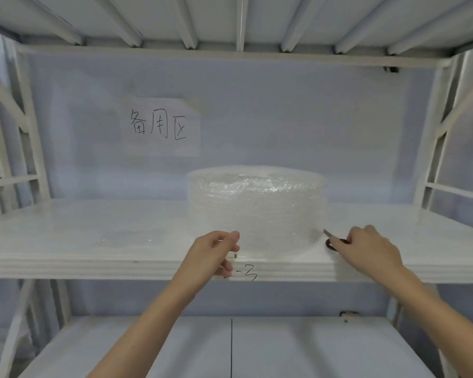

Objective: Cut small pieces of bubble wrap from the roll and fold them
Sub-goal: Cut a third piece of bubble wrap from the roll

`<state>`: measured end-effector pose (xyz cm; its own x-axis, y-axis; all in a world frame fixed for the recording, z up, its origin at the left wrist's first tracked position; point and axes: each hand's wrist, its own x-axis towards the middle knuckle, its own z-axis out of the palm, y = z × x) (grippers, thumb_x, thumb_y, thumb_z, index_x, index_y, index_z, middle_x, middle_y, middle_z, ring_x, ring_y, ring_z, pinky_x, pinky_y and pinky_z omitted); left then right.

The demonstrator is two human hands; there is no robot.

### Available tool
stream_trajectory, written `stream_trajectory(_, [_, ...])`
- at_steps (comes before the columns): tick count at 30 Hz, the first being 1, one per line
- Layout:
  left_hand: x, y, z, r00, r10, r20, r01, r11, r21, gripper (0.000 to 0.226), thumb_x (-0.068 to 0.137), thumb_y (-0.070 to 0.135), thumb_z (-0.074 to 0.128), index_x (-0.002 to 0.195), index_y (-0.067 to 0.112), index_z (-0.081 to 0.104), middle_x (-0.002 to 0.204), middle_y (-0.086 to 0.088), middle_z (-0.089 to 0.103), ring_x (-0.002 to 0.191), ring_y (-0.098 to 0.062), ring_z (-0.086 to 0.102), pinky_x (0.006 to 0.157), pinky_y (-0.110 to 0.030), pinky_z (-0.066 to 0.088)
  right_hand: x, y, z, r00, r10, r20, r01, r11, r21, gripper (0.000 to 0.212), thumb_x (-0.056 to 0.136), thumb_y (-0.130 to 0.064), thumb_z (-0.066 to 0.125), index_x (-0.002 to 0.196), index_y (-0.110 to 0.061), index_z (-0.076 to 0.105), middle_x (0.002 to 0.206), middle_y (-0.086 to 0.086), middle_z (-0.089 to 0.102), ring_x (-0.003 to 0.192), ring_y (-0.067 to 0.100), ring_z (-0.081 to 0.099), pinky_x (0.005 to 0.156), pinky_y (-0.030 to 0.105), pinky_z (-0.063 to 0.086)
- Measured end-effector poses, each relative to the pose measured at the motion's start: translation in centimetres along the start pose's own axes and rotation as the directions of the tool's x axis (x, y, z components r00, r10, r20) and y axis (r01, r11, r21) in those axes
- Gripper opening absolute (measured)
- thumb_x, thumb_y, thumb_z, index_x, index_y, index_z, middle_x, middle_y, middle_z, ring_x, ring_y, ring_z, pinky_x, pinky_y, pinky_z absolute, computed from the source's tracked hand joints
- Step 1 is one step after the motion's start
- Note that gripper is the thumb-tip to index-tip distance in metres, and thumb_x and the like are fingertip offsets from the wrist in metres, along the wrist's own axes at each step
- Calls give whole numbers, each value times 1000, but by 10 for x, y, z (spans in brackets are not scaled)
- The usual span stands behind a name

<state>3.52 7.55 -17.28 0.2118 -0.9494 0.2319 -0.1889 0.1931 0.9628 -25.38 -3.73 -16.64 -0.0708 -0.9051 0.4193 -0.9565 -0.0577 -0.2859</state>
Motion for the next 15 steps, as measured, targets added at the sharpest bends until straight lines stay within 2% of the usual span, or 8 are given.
stream_trajectory(2, [-1,4,12,999,3,35,-4,1000,29,32,90,44,61,98,15,70,100,-2,73,52,-14,59,60,-29,56,10,5,6,994,35,99,-34,999,-16,44,82,-58,49,79,-14,54,97,9,52,84,33,60,74,37,49])
stream_trajectory(5, [-1,6,25,998,18,60,-25,993,113,29,87,46,64,96,19,70,96,-2,75,51,-14,57,55,-25,52,19,4,7,992,39,116,-46,997,58,44,81,-54,53,64,-14,48,84,9,57,73,31,59,61,31,43])
stream_trajectory(7, [-1,7,31,997,16,78,-27,990,139,28,85,47,64,95,21,70,93,-1,76,52,-16,57,54,-26,51,23,3,1,989,71,132,-80,995,67,50,82,-57,53,61,-12,47,73,6,57,66,27,57,56,29,39])
stream_trajectory(9, [0,8,38,996,11,90,-24,990,142,28,85,47,64,93,20,70,93,-2,76,52,-18,56,52,-26,51,27,3,-4,978,87,189,-91,996,14,47,79,-57,59,64,-13,48,79,5,58,70,26,58,56,27,38])
stream_trajectory(12, [4,10,49,996,22,86,-36,986,163,26,86,44,63,94,20,70,92,0,76,51,-18,56,51,-26,50,31,5,-12,954,91,286,-85,996,-33,40,76,-50,65,70,-13,50,81,6,60,66,25,61,55,26,43])
stream_trajectory(15, [7,11,58,994,57,90,-74,977,200,18,88,34,62,93,19,70,90,-1,76,50,-17,55,50,-27,50,32,8,-23,934,79,349,-72,997,-31,33,78,-38,68,76,-11,48,79,7,59,61,27,67,55,31,54])
